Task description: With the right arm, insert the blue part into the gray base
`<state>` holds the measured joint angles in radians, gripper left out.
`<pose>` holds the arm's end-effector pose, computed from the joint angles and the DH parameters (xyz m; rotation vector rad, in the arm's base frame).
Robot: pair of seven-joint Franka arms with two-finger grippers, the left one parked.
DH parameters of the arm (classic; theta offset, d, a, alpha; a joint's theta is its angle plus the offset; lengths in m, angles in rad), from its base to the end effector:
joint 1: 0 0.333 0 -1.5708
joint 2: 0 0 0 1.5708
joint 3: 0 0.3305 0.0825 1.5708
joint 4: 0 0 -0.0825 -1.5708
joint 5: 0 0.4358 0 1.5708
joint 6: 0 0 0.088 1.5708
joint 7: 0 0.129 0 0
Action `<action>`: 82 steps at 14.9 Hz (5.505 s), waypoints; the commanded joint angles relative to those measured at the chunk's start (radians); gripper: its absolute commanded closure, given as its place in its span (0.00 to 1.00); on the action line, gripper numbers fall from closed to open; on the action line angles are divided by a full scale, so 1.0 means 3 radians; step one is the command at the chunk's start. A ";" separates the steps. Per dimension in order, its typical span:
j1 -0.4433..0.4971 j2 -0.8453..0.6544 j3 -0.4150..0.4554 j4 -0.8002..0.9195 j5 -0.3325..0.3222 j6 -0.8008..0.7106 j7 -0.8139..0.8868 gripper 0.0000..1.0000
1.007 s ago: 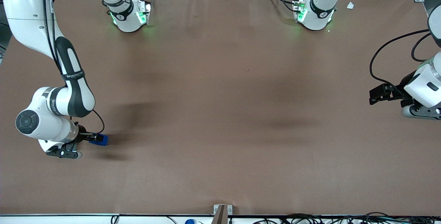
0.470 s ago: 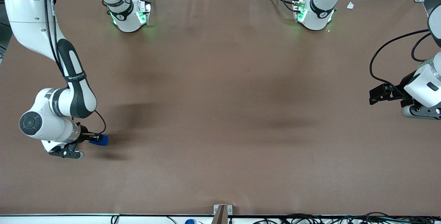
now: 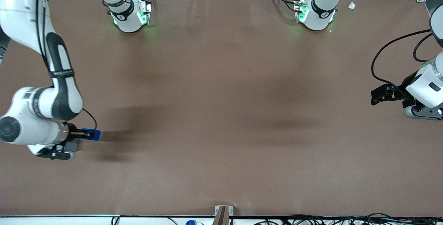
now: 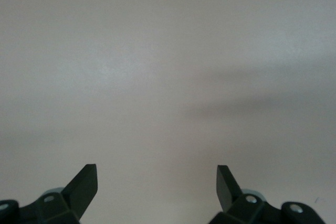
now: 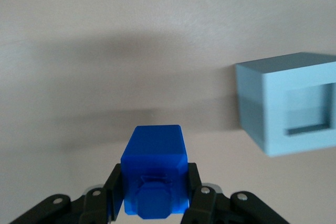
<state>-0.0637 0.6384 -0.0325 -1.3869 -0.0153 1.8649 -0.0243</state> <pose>0.7540 -0.0702 0.2909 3.1056 -0.0954 -0.2520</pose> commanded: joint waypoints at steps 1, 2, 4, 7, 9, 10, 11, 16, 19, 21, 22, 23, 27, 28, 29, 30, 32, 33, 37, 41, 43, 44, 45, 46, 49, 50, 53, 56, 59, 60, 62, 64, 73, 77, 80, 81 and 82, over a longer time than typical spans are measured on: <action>-0.0191 -0.0047 0.0016 0.0174 -0.0026 -0.0198 -0.0566 1.00; -0.0293 -0.0027 0.0016 0.0174 -0.0026 -0.0153 -0.0761 1.00; -0.0385 -0.0006 0.0016 0.0164 -0.0031 0.0046 -0.1027 1.00; -0.0534 0.0091 0.0021 0.0174 -0.0021 0.0287 -0.1151 1.00; -0.0570 0.0106 0.0016 0.0174 -0.0026 0.0385 -0.1151 1.00; -0.0575 0.0127 0.0016 0.0174 -0.0026 0.0390 -0.1146 1.00; -0.0580 0.0142 0.0016 0.0174 -0.0026 0.0430 -0.1141 1.00; -0.0657 0.0168 0.0016 0.0174 -0.0026 0.0451 -0.1136 1.00; -0.0662 0.0168 0.0016 0.0169 -0.0021 0.0436 -0.1120 1.00; -0.0662 0.0168 0.0016 0.0159 -0.0021 0.0431 -0.1115 1.00; -0.0662 0.0168 0.0016 0.0154 -0.0021 0.0431 -0.1115 1.00; -0.0657 0.0183 0.0016 0.0154 -0.0021 0.0426 -0.1115 1.00; -0.0688 0.0219 0.0016 0.0154 -0.0021 0.0431 -0.1115 1.00; -0.0688 0.0224 0.0016 0.0154 -0.0021 0.0431 -0.1115 1.00; -0.0693 0.0239 0.0016 0.0154 -0.0021 0.0431 -0.1115 1.00; -0.0708 0.0244 0.0016 0.0154 -0.0021 0.0431 -0.1115 1.00; -0.0713 0.0249 0.0016 0.0154 -0.0021 0.0436 -0.1120 1.00; -0.0713 0.0265 0.0016 0.0154 -0.0021 0.0441 -0.1120 1.00; -0.0734 0.0306 0.0016 0.0154 -0.0026 0.0456 -0.1120 1.00; -0.0734 0.0336 0.0016 0.0159 -0.0016 0.0462 -0.1110 1.00; -0.0734 0.0342 0.0016 0.0159 -0.0010 0.0456 -0.1105 1.00; -0.0734 0.0342 0.0016 0.0159 -0.0010 0.0461 -0.1100 1.00; -0.0729 0.0342 0.0016 0.0159 -0.0005 0.0456 -0.1095 1.00; -0.0728 0.0342 0.0016 0.0159 -0.0005 0.0456 -0.1095 1.00; -0.0708 0.0352 0.0016 0.0159 0.0005 0.0456 -0.1059 1.00; -0.0708 0.0357 0.0021 0.0154 0.0005 0.0461 -0.1049 1.00; -0.0708 0.0377 0.0016 0.0159 0.0010 0.0462 -0.1049 1.00; -0.0703 0.0403 0.0022 0.0169 0.0010 0.0462 -0.0957 1.00; -0.0693 0.0408 0.0022 0.0169 0.0010 0.0461 -0.0921 1.00; -0.0693 0.0408 0.0022 0.0169 0.0010 0.0462 -0.0921 1.00; -0.0688 0.0408 0.0022 0.0174 0.0010 0.0462 -0.0921 1.00; -0.0683 0.0408 0.0027 0.0174 0.0015 0.0462 -0.0921 1.00; -0.0713 0.0454 0.0037 0.0179 0.0010 0.0487 -0.1048 1.00; -0.0728 0.0459 0.0037 0.0179 0.0031 0.0584 -0.1039 1.00; -0.0749 0.0479 0.0037 0.0174 0.0061 0.0686 -0.1049 1.00; -0.0754 0.0490 0.0037 0.0174 0.0061 0.0692 -0.1059 1.00; -0.0779 0.0505 0.0042 0.0174 0.0066 0.0707 -0.1069 1.00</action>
<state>-0.2674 0.7351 -0.0314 -1.3275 0.0025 2.0569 -0.3256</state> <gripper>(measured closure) 0.489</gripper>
